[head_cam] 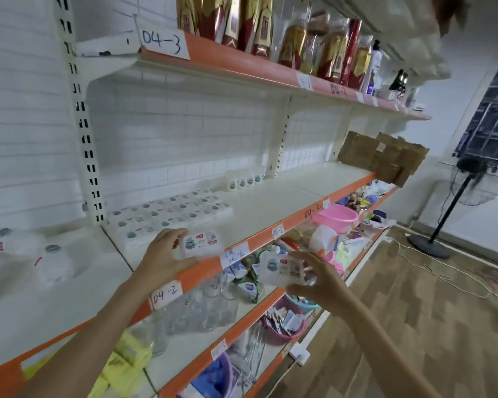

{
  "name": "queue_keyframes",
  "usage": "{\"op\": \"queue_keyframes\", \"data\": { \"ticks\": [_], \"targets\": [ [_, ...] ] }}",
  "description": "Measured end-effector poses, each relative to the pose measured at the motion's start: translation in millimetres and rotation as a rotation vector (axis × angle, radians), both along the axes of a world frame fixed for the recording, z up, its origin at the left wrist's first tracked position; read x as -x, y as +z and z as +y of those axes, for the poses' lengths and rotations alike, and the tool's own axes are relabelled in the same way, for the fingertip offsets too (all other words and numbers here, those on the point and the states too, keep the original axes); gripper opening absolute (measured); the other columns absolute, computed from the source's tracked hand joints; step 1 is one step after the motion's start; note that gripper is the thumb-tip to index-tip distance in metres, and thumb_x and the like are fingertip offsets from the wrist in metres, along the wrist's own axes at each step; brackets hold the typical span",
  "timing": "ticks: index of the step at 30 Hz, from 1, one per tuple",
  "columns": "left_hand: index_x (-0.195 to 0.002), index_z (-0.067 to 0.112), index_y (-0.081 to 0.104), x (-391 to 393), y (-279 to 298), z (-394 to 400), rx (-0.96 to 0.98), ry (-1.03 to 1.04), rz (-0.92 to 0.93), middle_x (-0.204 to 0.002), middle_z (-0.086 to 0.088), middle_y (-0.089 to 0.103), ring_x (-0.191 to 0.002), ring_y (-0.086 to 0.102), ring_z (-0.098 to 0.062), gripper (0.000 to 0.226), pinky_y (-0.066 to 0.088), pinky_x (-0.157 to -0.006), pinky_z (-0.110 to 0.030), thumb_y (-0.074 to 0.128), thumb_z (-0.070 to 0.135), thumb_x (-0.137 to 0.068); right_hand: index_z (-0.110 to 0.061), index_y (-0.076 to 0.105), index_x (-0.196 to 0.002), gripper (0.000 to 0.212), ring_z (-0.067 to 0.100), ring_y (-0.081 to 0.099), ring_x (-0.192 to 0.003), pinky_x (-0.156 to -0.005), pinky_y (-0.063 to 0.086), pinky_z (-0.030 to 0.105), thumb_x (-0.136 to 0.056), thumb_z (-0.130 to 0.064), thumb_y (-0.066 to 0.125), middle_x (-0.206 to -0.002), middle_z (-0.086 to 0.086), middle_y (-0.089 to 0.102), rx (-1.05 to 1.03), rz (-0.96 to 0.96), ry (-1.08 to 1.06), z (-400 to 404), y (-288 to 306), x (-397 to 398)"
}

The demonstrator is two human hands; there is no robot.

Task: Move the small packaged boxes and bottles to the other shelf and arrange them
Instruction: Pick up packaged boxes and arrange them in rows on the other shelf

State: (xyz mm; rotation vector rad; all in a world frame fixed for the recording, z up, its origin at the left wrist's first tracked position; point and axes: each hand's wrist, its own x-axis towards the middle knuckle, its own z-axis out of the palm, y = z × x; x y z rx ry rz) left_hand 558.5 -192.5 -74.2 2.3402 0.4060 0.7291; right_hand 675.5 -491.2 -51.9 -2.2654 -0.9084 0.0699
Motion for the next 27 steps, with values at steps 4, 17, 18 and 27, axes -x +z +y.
{"op": "queue_keyframes", "data": {
  "ticks": [4, 17, 18, 27],
  "targets": [
    [-0.132, 0.011, 0.045, -48.0, 1.0, 19.8, -0.027, 0.025, 0.066, -0.13, -0.006, 0.047, -0.117, 0.047, -0.02, 0.073, 0.035, -0.101, -0.03, 0.077, 0.035, -0.07, -0.016, 0.05, -0.13, 0.067, 0.016, 0.055, -0.104, -0.087, 0.052, 0.032, -0.07, -0.014, 0.079, -0.122, -0.001, 0.051, -0.007, -0.038, 0.039, 39.0, 12.7, -65.4],
    [-0.127, 0.01, 0.05, -124.0, -16.9, 30.9, -0.016, 0.255, 0.243, -0.12, -0.002, 0.048, -0.101, 0.048, -0.012, 0.063, 0.037, -0.089, -0.019, 0.072, 0.039, -0.075, -0.017, 0.046, -0.134, 0.068, 0.016, 0.047, -0.105, -0.09, 0.04, 0.023, -0.074, -0.022, 0.078, -0.116, -0.002, 0.036, 0.271, 0.08, 0.429, 178.7, -8.8, -241.9],
    [-0.126, 0.01, 0.051, -126.0, -19.0, 28.5, -0.008, 0.273, 0.231, -0.119, 0.001, 0.043, -0.1, 0.045, -0.009, 0.06, 0.035, -0.091, -0.016, 0.071, 0.037, -0.076, -0.017, 0.046, -0.134, 0.068, 0.017, 0.048, -0.108, -0.091, 0.041, 0.023, -0.074, -0.02, 0.078, -0.117, -0.002, 0.037, 0.263, 0.11, 0.471, 185.5, -12.3, -248.5],
    [-0.127, 0.014, 0.049, -138.8, -34.3, 2.3, 0.006, 0.501, 0.241, -0.119, 0.0, 0.047, -0.106, 0.047, -0.011, 0.054, 0.035, -0.089, -0.015, 0.068, 0.034, -0.08, -0.022, 0.047, -0.128, 0.059, 0.01, 0.048, -0.095, -0.073, 0.036, 0.001, -0.076, -0.021, 0.075, -0.121, -0.001, 0.04, 0.089, 0.084, 0.708, 214.9, -48.5, -277.9]
  ]
}}
